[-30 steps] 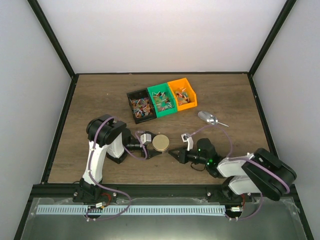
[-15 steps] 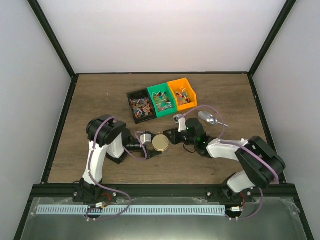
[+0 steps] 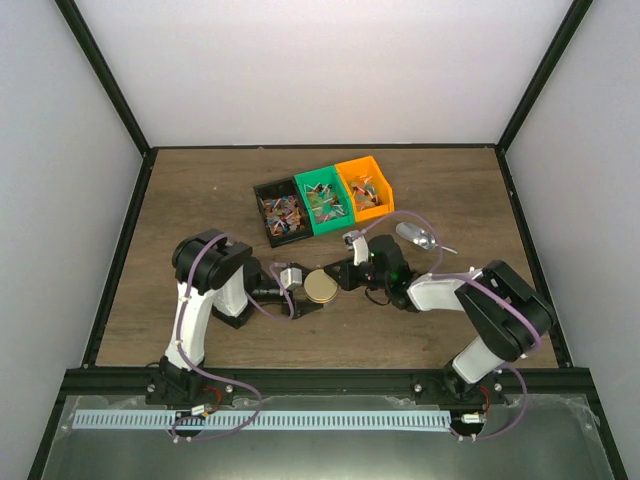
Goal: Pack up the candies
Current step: Screw the bottle lid onto the packing bottle.
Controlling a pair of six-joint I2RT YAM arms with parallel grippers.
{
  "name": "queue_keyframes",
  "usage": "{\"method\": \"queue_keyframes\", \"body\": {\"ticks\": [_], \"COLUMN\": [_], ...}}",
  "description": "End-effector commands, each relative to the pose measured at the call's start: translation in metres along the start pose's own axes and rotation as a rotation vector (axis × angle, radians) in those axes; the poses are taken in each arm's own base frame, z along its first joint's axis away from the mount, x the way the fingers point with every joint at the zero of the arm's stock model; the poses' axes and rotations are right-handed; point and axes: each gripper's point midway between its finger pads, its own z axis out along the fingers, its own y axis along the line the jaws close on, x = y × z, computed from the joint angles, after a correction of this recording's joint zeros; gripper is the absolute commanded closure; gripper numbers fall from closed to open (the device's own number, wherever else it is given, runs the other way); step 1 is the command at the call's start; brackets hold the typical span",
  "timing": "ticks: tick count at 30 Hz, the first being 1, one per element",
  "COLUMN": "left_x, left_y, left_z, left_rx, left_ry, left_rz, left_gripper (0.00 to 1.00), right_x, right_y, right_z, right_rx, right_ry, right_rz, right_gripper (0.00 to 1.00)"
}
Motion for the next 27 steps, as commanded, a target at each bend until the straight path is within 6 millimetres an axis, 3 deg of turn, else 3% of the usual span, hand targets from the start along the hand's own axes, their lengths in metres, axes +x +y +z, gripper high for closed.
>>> {"method": "queue_keyframes", "body": {"ticks": [1, 8, 13, 21, 27], "left_x": [0.049, 0.048, 0.049, 0.051, 0.05], "left_y": [-0.027, -0.017, -0.008, 0.011, 0.015], "left_z": [-0.027, -0.027, -0.025, -0.026, -0.028], "left_rx": [-0.063, -0.116, -0.147, -0.248, -0.277], "left_ry": [0.072, 0.068, 0.061, 0.059, 0.057], "left_rz": [-0.22, -0.235, -0.267, -0.288, -0.292], "left_gripper": [0.13, 0.14, 0.15, 0.15, 0.15], "right_x": [0.029, 0.054, 0.071, 0.095, 0.116], "right_y": [0.007, 0.02, 0.03, 0.03, 0.038], "right_z": [0.0, -0.005, -0.012, -0.024, -0.028], "right_rx": [-0.087, -0.226, -0.319, -0.35, -0.387], "right_ry": [0.081, 0.144, 0.174, 0.194, 0.226], "right_rz": [-0.007, 0.016, 0.036, 0.073, 0.084], "right_gripper": [0.9, 0.99, 0.99, 0.99, 0.99]}}
